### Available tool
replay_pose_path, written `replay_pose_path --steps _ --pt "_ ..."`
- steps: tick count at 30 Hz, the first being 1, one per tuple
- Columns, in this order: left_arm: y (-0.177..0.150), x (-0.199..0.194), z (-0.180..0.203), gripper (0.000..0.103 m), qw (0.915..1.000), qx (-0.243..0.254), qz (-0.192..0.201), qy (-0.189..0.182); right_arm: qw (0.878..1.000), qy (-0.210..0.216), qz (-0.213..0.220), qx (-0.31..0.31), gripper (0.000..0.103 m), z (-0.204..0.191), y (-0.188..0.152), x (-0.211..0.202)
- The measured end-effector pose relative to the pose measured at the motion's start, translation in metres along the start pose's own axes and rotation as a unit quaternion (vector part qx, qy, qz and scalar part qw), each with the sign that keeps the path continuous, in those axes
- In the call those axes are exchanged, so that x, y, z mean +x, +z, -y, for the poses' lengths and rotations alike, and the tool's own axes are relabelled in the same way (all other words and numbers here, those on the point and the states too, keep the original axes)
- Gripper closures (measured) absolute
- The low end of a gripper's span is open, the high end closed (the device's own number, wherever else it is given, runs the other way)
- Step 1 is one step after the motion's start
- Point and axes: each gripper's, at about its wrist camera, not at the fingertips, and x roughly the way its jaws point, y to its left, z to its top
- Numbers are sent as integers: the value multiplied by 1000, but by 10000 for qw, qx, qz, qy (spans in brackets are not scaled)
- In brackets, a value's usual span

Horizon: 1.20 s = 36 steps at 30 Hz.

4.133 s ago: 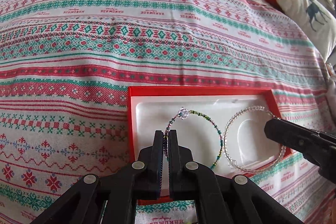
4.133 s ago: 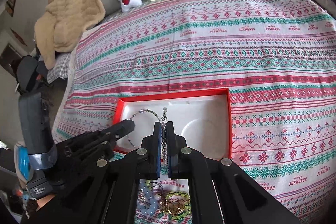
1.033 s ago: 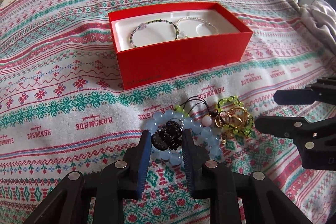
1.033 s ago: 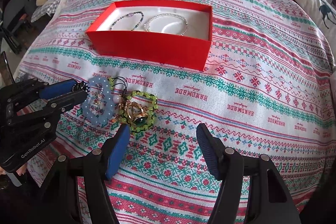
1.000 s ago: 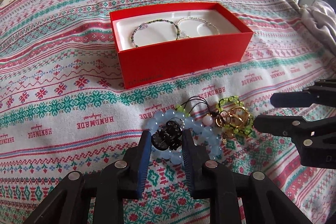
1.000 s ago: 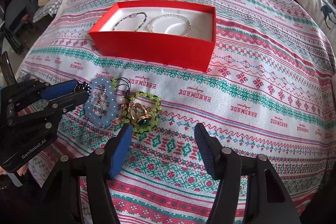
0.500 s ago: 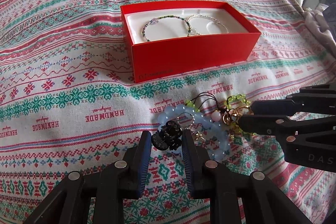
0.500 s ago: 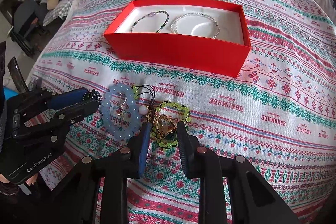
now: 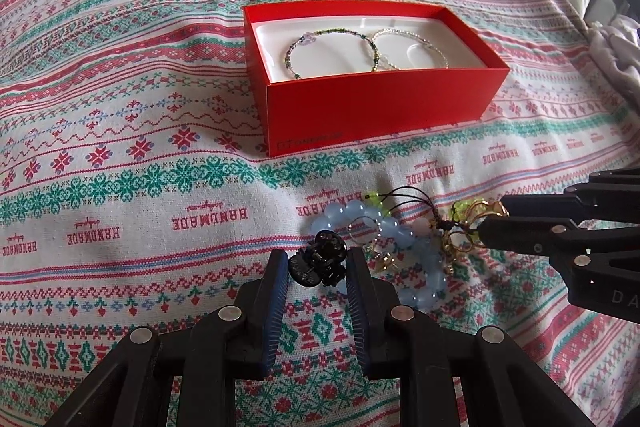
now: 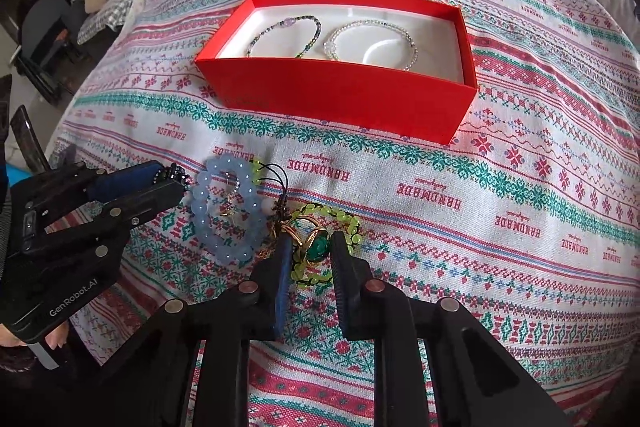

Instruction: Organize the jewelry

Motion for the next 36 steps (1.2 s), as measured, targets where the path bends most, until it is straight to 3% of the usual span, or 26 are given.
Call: replay_pose_path --steps 13,18,20,25,29,36 --pt "5 -6 1 79 10000 -9 61 -28 9964 583 296 549 83 22 3 -34" --pt "5 -6 2 79 10000 -7 51 -20 9974 40 635 334 83 21 8 -44" --pt "5 -5 2 79 10000 -4 33 -17 9982 -69 530 272 82 21 8 -36" --pt "5 -3 2 79 10000 -10 14 -18 9961 444 -209 733 80 37 2 -12" --pt "5 -3 2 79 10000 -31 11 -25 9943 542 -129 913 63 44 3 -16" --pt "4 -2 3 79 10000 -21 -1 -12 9941 535 -231 910 62 43 1 -11"
